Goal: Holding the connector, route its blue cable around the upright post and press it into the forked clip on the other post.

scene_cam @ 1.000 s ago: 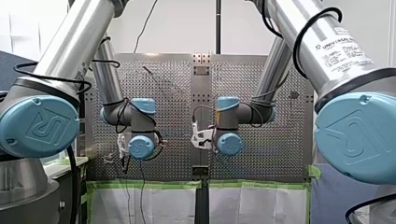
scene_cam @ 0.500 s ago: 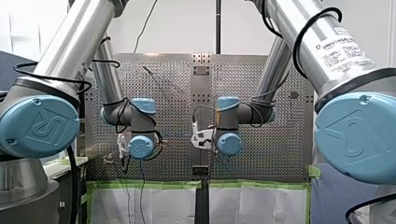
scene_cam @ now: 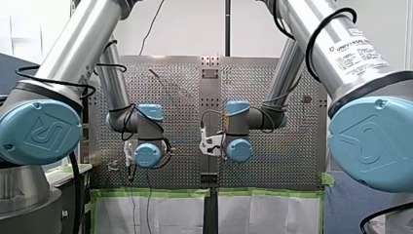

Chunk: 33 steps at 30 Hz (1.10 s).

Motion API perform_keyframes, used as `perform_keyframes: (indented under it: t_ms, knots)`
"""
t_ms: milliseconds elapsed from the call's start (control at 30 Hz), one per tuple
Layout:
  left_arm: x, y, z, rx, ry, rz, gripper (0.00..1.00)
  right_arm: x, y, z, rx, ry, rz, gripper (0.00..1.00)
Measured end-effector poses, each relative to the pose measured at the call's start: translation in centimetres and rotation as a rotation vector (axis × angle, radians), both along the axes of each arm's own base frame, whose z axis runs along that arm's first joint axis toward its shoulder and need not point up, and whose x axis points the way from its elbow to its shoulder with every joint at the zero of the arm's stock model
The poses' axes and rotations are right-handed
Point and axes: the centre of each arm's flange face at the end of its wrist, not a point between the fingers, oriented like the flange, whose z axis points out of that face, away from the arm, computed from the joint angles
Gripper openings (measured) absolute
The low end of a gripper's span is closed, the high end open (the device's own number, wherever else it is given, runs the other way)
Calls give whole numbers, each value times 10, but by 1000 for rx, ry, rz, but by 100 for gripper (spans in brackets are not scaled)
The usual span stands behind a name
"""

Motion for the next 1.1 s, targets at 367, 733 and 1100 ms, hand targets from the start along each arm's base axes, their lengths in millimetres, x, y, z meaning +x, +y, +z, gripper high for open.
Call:
perform_keyframes:
  t_ms: [367, 733, 1100]
  knots:
    - [-5, 1, -20, 28, 42, -7, 5, 0, 0, 0, 0, 0, 0, 0]
    - [-5, 1, -20, 28, 43, -8, 5, 1, 1, -1, 4, 0, 0, 0]
    - [-5, 1, -20, 28, 43, -8, 5, 21, 12, -38, 125, 8, 28, 0]
